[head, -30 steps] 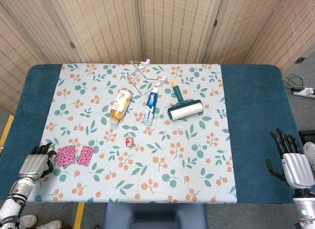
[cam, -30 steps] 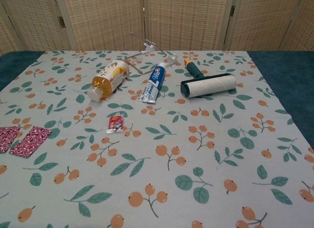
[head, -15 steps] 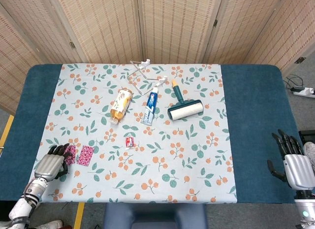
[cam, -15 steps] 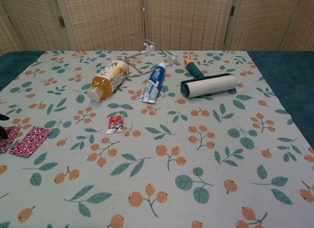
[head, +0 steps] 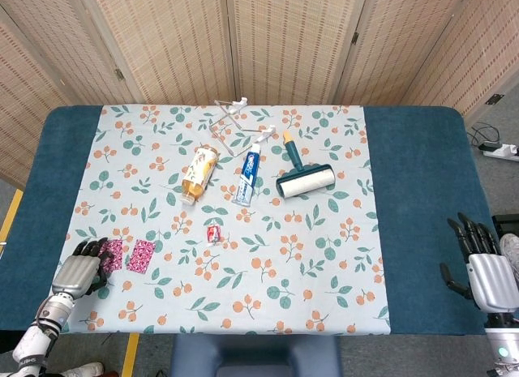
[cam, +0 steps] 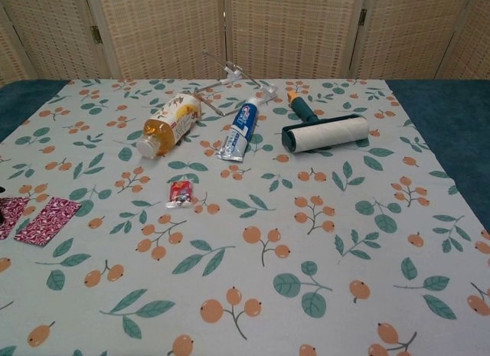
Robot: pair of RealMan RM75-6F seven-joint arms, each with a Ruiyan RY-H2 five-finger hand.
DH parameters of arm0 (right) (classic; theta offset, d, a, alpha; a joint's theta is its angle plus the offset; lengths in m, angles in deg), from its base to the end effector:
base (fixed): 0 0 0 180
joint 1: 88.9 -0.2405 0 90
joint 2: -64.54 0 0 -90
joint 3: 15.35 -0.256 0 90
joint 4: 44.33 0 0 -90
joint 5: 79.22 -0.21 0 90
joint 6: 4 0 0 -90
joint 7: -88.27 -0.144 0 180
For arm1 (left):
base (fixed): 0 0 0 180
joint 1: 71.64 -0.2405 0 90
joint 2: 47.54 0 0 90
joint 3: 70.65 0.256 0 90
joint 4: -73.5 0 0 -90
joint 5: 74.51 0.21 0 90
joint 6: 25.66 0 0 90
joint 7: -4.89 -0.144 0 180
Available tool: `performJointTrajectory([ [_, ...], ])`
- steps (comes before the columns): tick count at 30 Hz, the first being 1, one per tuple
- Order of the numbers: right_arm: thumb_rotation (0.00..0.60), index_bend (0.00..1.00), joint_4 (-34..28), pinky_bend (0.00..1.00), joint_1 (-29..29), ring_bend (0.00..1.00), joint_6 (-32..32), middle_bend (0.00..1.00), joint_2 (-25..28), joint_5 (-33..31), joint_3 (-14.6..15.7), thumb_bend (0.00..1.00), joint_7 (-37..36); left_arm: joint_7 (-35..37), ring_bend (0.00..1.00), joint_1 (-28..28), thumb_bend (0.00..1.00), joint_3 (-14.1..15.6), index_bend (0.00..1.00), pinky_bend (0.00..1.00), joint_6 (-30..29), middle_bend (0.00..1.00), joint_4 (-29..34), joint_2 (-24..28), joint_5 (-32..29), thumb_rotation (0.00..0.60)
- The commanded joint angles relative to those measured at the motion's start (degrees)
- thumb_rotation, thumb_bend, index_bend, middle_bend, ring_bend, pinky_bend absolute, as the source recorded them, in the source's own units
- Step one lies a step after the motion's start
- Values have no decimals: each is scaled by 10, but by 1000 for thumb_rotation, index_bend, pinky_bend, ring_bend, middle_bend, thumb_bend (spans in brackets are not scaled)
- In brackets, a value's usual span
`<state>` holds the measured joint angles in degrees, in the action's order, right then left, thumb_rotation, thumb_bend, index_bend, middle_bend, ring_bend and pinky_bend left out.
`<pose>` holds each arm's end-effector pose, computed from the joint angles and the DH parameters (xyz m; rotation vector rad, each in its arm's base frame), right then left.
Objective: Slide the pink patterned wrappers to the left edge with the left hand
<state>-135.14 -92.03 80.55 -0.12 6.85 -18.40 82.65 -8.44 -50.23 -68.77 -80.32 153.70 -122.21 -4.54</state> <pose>-0.3208 -0.1725 0.1578 1.3396 -0.9867 0.9442 -0.3437 0.2433 0.0564 -1.7446 -1.0543 -0.4099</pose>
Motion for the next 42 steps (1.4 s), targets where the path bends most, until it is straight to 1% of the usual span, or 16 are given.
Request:
performJointTrajectory([
  [1,600,0,0,0,-1,0,-1,0,-1,0,0,458,1,2,0,-2,934,1,260,0,0,0,-2,2,-2,309],
  [24,600,0,1,0,1,0,3,0,-2,3,1,457,-1,6,0,-20,934,8,260,0,-4,0,-12,24,-11,313],
  [31,600,0,1,0,3,0,6,0,-2,5,2,457,-1,3,0,-22,932,5,260,0,-6,0,-1,36,-15,311],
  [34,600,0,0,0,3,0,8,0,-2,7,2,458,-1,32,0,-21,919,-1,260,0,-12,0,18,43,1,311],
  [36,600,0,0,0,3,0,8,0,-1,8,2,457,-1,61,0,-15,915,-4,259,0,-12,0,32,49,24,312],
  [38,600,0,1,0,2,0,9,0,-1,9,2,458,-2,75,0,-7,900,-6,257,0,-15,0,38,50,49,311],
  [39,600,0,0,0,2,0,9,0,0,10,2,458,-2,78,0,-3,871,-7,257,0,-15,0,40,50,58,312],
  [40,600,0,0,0,3,0,10,0,1,10,1,458,-3,80,0,1,823,-8,257,0,-14,0,43,49,65,311],
  [42,600,0,-1,0,3,0,12,0,4,10,1,457,-3,76,0,10,695,-9,248,0,-12,0,47,46,78,309],
])
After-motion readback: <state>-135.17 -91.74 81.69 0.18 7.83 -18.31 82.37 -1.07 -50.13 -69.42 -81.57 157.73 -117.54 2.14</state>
